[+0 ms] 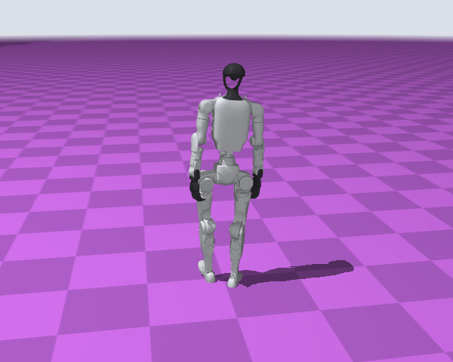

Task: In place motions

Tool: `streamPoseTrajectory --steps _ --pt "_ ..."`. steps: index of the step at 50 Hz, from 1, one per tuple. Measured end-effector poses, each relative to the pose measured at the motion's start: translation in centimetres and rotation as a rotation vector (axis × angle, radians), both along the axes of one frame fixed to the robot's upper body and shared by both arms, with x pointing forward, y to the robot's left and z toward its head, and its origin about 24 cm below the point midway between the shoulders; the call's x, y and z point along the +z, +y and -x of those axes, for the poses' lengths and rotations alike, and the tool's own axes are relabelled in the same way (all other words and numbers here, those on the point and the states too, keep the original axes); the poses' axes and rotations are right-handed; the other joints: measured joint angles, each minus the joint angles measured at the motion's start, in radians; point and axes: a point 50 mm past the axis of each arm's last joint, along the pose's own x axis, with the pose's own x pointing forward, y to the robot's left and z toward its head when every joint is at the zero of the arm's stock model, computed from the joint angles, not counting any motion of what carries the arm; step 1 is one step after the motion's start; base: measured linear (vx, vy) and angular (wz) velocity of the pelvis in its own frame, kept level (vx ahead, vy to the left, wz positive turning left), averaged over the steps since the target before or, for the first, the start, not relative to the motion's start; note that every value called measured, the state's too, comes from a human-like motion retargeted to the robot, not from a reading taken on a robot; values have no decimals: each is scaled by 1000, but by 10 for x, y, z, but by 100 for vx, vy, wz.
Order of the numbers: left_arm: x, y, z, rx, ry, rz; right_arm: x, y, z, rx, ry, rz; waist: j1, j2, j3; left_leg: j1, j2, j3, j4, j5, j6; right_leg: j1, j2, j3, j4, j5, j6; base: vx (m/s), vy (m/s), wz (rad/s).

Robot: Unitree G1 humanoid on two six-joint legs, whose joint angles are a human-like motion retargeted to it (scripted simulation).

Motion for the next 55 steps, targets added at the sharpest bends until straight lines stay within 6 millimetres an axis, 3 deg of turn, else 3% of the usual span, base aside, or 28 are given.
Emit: streamPoseTrajectory --steps 5,10,17,22,28,33,40,45,50,55 --pt "-1 -3 -3 -22 -9 10 0 -7 7 -3 27 24 -7 2 -3 17 16 5 67 -56 1 -18 -17 -1 -2 13 1 -2 6 6" --pt "-1 -1 -4 -25 -16 -8 0 -13 26 -32 100 57 -26 2 -27 59 31 -18 112 -77 5 -31 -29 3 -1 20 13 6 6 -3" --pt "-1 4 -6 -5 -31 -30 1 -22 56 -82 193 86 -40 23 -55 128 56 31 -5 -121 10 -40 -7 25 4 27 32 5 8 -13" --pt "0 11 -18 -6 -71 -60 2 -25 66 -94 220 108 -73 23 -73 144 52 56 -59 -119 22 -54 -13 18 8 39 47 2 11 1" --pt "1 25 -39 27 -166 -119 0 -17 58 -92 194 85 -60 -13 -57 159 29 82 -77 -109 43 -68 -36 38 19 64 56 2 11 -30" --pt "2 31 -47 114 -210 -134 -2 -4 32 -26 105 40 -74 -38 -34 154 27 103 -81 -102 59 -95 -43 67 35 85 64 -4 7 -30" --pt "4 38 -39 146 -187 -90 0 17 -14 85 -54 -36 -107 -77 13 143 39 146 -91 -88 70 -150 -54 106 88 113 89 -11 5 -37" --pt "5 40 -28 122 -135 -77 3 24 -31 160 -118 -47 -130 -81 24 128 56 164 -96 -78 73 -169 -42 126 159 62 87 -9 4 -26" --pt "4 35 -25 117 -129 -54 2 18 -22 149 -94 -27 -131 -80 20 117 58 164 -93 -74 78 -144 -30 169 202 43 83 -2 1 -3" --pt "3 29 -23 112 -125 -36 -2 5 11 91 39 14 -109 -102 4 139 18 165 -107 -73 84 -83 -45 194 130 10 99 1 0 -3"
